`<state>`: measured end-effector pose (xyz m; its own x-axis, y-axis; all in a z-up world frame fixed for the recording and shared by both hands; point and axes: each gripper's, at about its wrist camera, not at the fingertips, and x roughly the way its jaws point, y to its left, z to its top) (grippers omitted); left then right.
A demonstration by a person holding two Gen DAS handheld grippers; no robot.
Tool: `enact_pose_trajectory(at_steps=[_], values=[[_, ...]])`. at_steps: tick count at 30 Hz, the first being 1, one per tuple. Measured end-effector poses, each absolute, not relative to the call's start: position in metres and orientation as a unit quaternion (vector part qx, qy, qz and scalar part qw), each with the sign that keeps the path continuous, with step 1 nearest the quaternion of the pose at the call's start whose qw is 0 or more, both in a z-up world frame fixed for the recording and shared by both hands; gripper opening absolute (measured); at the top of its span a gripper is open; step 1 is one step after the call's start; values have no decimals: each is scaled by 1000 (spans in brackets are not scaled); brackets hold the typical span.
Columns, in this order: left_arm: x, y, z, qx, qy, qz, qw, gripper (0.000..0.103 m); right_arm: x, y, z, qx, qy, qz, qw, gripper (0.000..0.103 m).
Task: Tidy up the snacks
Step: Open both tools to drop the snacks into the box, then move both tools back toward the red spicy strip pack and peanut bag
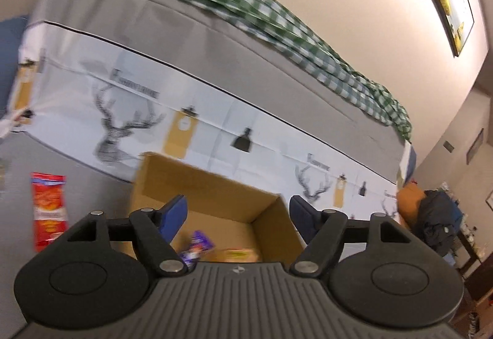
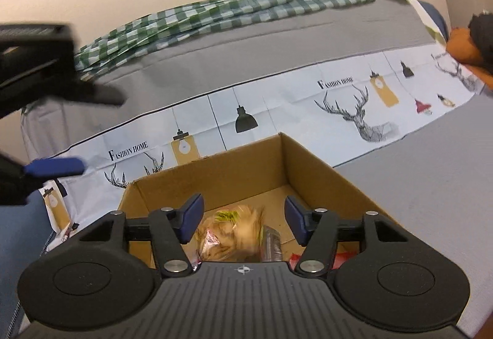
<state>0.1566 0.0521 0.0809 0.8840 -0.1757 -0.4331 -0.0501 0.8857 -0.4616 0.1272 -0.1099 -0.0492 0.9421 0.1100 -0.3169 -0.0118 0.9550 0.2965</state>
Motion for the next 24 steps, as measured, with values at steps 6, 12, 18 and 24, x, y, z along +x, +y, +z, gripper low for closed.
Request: enact_pose_trajectory(at_steps=[6,12,18,24], values=[[90,106,66,-225,237,18,945,80,118,-94,-49,121,160,52,978,66],[36,152,40,-203,271,59,939,83,96,-76,-49,86,162,85,979,72],[11,164,33,-165,288,91,939,83,73,-58,-52,56,158,114,979,77],[5,168,35,-188,288,68,937,83,61,-42,-59,33,165,128,977,77]])
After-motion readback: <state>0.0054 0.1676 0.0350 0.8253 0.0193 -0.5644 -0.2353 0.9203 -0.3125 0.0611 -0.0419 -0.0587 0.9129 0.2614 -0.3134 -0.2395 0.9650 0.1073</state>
